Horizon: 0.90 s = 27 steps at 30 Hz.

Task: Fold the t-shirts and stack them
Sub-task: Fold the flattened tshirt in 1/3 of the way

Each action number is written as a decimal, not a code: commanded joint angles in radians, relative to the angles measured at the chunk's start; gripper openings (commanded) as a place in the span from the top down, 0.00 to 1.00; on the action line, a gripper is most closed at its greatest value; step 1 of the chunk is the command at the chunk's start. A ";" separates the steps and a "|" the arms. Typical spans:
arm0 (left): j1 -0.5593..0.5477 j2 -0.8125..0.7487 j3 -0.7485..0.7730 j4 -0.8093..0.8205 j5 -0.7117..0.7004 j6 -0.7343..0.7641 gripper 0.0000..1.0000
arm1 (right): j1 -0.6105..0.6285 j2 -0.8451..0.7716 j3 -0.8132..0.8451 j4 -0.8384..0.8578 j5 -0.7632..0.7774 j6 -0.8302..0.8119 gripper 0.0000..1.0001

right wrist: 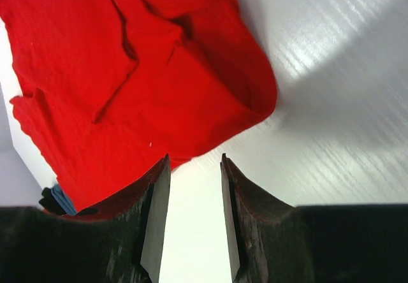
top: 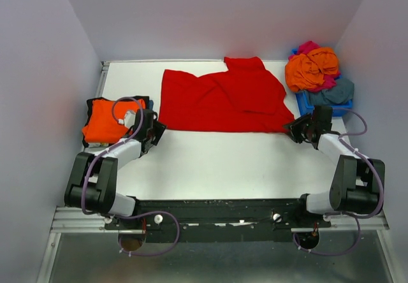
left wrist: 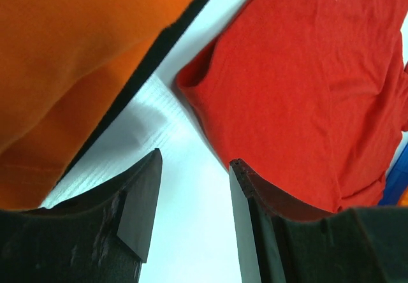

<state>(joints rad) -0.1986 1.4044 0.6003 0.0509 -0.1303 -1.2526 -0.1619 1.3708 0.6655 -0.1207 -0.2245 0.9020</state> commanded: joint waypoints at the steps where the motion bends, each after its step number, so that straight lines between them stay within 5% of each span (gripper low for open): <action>1: -0.004 0.048 0.033 0.038 -0.055 -0.033 0.42 | 0.004 0.051 -0.004 0.078 0.071 0.057 0.53; 18: -0.004 0.133 0.085 0.033 -0.101 -0.082 0.42 | 0.002 0.162 0.035 0.079 0.174 0.095 0.62; 24: -0.004 0.137 0.098 0.012 -0.118 -0.084 0.43 | 0.004 0.160 0.094 0.049 0.192 0.037 0.92; 27: -0.004 0.149 0.101 0.009 -0.123 -0.091 0.43 | 0.004 0.159 0.112 0.033 0.183 0.020 0.93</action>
<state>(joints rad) -0.1986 1.5326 0.6773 0.0723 -0.2096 -1.3304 -0.1616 1.5280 0.7349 -0.0597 -0.0780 0.9657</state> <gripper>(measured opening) 0.576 0.080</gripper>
